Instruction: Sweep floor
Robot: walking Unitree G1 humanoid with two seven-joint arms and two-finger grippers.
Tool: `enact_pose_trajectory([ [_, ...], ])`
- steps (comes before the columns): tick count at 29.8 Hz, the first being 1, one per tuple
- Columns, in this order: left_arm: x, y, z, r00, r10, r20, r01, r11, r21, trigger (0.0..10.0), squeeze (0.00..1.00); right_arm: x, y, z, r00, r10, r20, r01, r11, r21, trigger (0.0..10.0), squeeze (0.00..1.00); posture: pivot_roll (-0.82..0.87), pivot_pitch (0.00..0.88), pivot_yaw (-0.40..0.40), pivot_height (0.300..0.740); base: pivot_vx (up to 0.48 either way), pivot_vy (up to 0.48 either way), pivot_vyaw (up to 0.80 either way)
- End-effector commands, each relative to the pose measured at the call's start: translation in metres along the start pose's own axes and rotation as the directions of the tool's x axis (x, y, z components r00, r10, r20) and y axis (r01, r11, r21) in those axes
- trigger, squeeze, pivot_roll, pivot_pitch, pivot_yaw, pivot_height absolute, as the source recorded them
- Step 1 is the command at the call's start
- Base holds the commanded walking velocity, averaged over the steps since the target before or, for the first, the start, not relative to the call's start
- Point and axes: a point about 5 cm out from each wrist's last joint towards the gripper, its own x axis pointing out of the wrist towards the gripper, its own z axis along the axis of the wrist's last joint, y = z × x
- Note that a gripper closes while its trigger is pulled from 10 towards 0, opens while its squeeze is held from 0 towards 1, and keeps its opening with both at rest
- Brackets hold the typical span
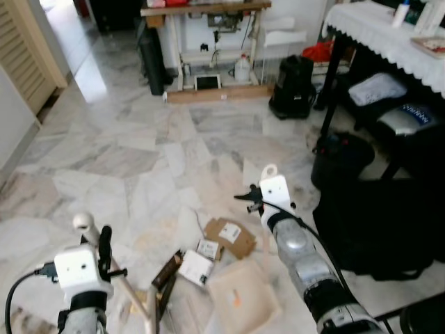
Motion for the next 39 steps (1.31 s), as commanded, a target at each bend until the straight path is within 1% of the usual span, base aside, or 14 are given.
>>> enact_pose_trajectory([
  [1, 0.0, 0.004, 0.006, 1.0, -0.005, 0.03, 0.004, 0.999, 0.04, 10.0, 0.0, 0.002, -0.001, 0.006, 1.0, -0.005, 0.026, 0.005, 1.0, -0.004, 10.0, 0.0, -0.05, 0.057, 0.079, 0.74, 0.0, 0.0, 0.0],
  [6, 0.004, 0.006, 0.005, 0.999, -0.021, 0.03, 0.019, 0.998, 0.061, 10.0, 0.0, 0.003, 0.001, 0.006, 1.0, -0.006, 0.021, 0.006, 1.0, -0.005, 10.0, 0.0, -0.05, 0.065, 0.078, 0.74, 0.0, 0.0, 0.0],
  [8, 0.008, 0.008, 0.002, 0.999, -0.036, 0.019, 0.035, 0.997, 0.067, 10.0, 0.0, 0.005, 0.001, 0.004, 1.0, -0.022, 0.002, 0.022, 1.0, -0.013, 10.0, 0.0, -0.05, 0.073, 0.082, 0.74, 0.0, 0.0, 0.0],
  [10, 0.012, 0.01, -0.002, 0.999, -0.052, 0.001, 0.052, 0.996, 0.068, 10.0, 0.0, 0.008, 0.003, 0.007, 1.0, -0.031, -0.003, 0.031, 0.999, 0.007, 10.0, 0.0, -0.05, 0.076, 0.085, 0.74, 0.0, 0.0, 0.0],
  [12, 0.014, 0.011, -0.002, 0.998, -0.055, 0.001, 0.055, 0.996, 0.072, 10.0, 0.0, 0.016, 0.005, 0.022, 0.999, -0.04, 0.032, 0.039, 0.998, 0.051, 10.0, 0.0, -0.05, 0.079, 0.086, 0.74, 0.0, 0.0, 0.0],
  [15, 0.016, 0.011, 0.0, 0.998, -0.057, 0.005, 0.057, 0.996, 0.073, 10.0, 0.0, 0.023, 0.006, 0.037, 0.997, -0.04, 0.068, 0.037, 0.998, 0.045, 10.0, 0.0, -0.05, 0.079, 0.087, 0.74, 0.0, 0.0, 0.0],
  [18, 0.018, 0.011, 0.0, 0.998, -0.063, 0.01, 0.062, 0.995, 0.073, 10.0, 0.0, 0.029, 0.005, 0.045, 0.995, -0.058, 0.075, 0.055, 0.998, 0.043, 10.0, 0.0, -0.05, 0.08, 0.087, 0.74, 0.0, 0.0, 0.0],
  [22, 0.018, 0.01, -0.001, 0.998, -0.066, 0.011, 0.065, 0.995, 0.072, 10.0, 0.0, 0.031, 0.003, 0.041, 0.997, -0.067, 0.032, 0.066, 0.998, 0.021, 10.0, 0.0, -0.04, 0.082, 0.084, 0.74, 0.0, 0.0, 0.0],
  [23, 0.018, 0.01, -0.001, 0.998, -0.063, 0.011, 0.062, 0.996, 0.07, 10.0, 0.0, 0.031, 0.002, 0.037, 0.998, -0.068, 0.012, 0.068, 0.997, 0.034, 10.0, 0.0, -0.04, 0.085, 0.083, 0.74, 0.0, 0.0, 0.0],
  [27, 0.016, 0.012, -0.003, 0.998, -0.056, 0.006, 0.055, 0.996, 0.071, 10.0, 0.0, 0.028, -0.002, 0.019, 0.993, -0.089, -0.077, 0.089, 0.996, -0.013, 10.0, 0.0, -0.03, 0.091, 0.083, 0.74, 0.0, 0.0, 0.0],
  [29, 0.016, 0.012, -0.003, 0.998, -0.055, 0.005, 0.054, 0.996, 0.071, 10.0, 0.0, 0.028, -0.004, 0.016, 0.99, -0.108, -0.096, 0.106, 0.994, -0.025, 10.0, 0.0, -0.03, 0.091, 0.083, 0.74, 0.0, 0.0, 0.0],
  [30, 0.015, 0.013, -0.003, 0.999, -0.053, 0.003, 0.053, 0.996, 0.072, 10.0, 0.0, 0.027, -0.005, 0.011, 0.984, -0.126, -0.129, 0.115, 0.99, -0.086, 10.0, 0.0, -0.03, 0.095, 0.086, 0.74, 0.0, 0.0, 0.0],
  [32, 0.015, 0.014, -0.003, 0.999, -0.053, 0.003, 0.053, 0.996, 0.073, 10.0, 0.0, 0.027, -0.006, 0.01, 0.981, -0.126, -0.147, 0.119, 0.991, -0.056, 10.0, 0.0, -0.03, 0.096, 0.088, 0.74, 0.0, 0.0, 0.0],
  [39, 0.02, 0.013, -0.005, 0.998, -0.06, 0.001, 0.059, 0.996, 0.073, 10.0, 0.0, 0.027, 0.002, 0.008, 0.983, -0.089, -0.163, 0.085, 0.996, -0.035, 10.0, 0.0, -0.03, 0.096, 0.089, 0.74, 0.0, 0.0, 0.0],
])
